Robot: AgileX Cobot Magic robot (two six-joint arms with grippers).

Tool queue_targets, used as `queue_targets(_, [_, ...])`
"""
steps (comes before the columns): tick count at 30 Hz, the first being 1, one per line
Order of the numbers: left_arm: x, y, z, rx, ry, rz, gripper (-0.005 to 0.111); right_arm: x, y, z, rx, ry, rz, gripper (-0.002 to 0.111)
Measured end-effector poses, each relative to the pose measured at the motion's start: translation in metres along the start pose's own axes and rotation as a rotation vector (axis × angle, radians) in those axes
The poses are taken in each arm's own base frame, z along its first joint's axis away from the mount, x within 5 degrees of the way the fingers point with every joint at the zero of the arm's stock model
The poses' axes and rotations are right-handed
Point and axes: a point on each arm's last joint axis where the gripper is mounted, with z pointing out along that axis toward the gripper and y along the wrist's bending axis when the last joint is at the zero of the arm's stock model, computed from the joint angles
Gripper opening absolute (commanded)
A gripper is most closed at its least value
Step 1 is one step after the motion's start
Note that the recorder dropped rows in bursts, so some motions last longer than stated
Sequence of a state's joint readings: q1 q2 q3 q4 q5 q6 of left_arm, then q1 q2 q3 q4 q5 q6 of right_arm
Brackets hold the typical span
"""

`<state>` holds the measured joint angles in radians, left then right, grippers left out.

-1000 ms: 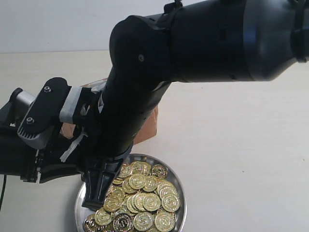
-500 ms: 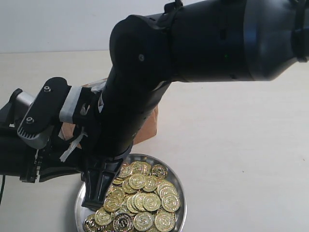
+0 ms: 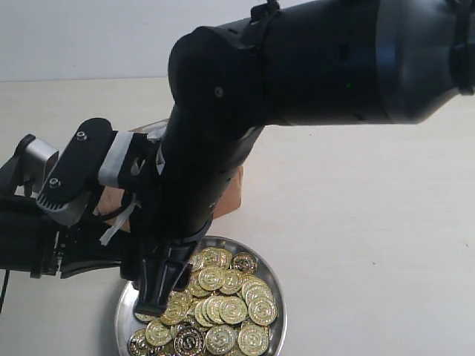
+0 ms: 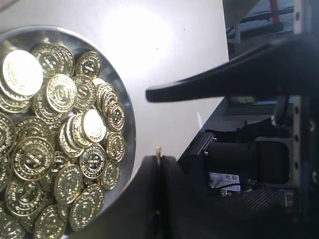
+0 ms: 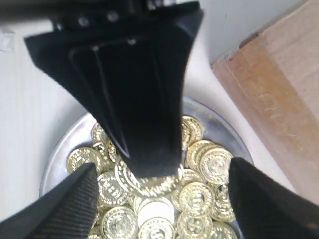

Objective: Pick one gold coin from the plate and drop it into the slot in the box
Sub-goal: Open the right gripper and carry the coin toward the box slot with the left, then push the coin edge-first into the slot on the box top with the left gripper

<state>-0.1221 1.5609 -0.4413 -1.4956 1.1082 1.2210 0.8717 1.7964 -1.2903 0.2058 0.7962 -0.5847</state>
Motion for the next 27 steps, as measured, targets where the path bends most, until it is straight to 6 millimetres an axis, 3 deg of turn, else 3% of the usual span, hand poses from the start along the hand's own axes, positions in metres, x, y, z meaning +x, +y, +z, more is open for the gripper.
queue_targets(4, [-0.002, -0.001, 0.0, 0.002, -0.007, 0.051, 0.0, 0.01, -0.004, -0.022, 0.087, 0.094, -0.003, 0.071])
queue_targets(10, [-0.033, -0.015, -0.005, -0.008, -0.021, 0.226, 0.0, 0.018, 0.003, -0.064, 0.132, 0.092, 0.182, 0.071])
queue_targets(18, [-0.052, -0.025, -0.011, -0.07, 0.044, 0.38, 0.0, 0.026, 0.011, -0.094, 0.139, 0.094, 0.237, 0.071])
queue_targets(24, [-0.093, -0.04, -0.027, -0.275, -0.036, 0.757, 0.0, 0.036, 0.018, -0.105, 0.117, 0.164, 0.296, 0.071])
queue_targets(27, [-0.112, -0.047, -0.033, -0.375, -0.067, 1.027, 0.0, 0.04, 0.023, -0.114, 0.109, 0.157, 0.348, 0.071])
